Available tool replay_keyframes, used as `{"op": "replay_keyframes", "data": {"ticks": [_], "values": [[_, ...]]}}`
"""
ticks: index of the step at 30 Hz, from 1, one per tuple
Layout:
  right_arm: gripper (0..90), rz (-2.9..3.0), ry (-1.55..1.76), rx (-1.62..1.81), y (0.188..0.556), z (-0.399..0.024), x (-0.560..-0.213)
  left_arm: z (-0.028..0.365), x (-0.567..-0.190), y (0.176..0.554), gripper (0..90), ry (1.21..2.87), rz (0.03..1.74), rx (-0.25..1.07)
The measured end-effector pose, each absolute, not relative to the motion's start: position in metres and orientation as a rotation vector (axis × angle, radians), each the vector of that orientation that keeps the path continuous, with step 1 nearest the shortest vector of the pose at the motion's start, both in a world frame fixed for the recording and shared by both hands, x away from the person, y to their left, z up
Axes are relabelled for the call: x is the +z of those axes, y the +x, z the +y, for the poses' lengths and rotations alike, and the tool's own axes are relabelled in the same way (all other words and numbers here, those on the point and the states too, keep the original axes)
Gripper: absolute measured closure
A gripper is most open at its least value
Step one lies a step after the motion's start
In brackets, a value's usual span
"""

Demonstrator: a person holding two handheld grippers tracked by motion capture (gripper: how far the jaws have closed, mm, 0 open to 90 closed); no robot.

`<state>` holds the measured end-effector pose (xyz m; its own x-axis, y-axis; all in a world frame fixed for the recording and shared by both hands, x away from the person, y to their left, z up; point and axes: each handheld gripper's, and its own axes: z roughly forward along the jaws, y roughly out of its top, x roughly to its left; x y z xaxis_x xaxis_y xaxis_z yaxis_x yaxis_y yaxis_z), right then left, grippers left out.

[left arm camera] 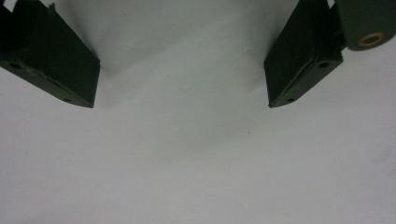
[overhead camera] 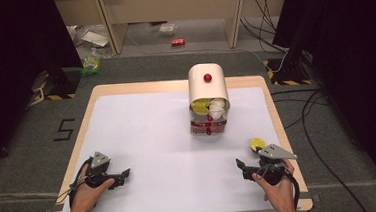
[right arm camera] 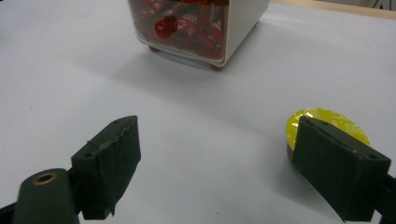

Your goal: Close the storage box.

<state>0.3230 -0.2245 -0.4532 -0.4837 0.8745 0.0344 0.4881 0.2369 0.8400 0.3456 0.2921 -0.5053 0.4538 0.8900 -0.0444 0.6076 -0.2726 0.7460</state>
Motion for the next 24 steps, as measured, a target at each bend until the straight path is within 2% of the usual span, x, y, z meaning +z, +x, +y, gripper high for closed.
{"op": "replay_keyframes", "data": {"ticks": [24], "values": [[15.6, 2.107, 1.286, 1.115, 0.311, -0.235, -0.466, 0.292, -0.505, 0.346, 9.8, 1.994, 1.249, 0.507]]}}
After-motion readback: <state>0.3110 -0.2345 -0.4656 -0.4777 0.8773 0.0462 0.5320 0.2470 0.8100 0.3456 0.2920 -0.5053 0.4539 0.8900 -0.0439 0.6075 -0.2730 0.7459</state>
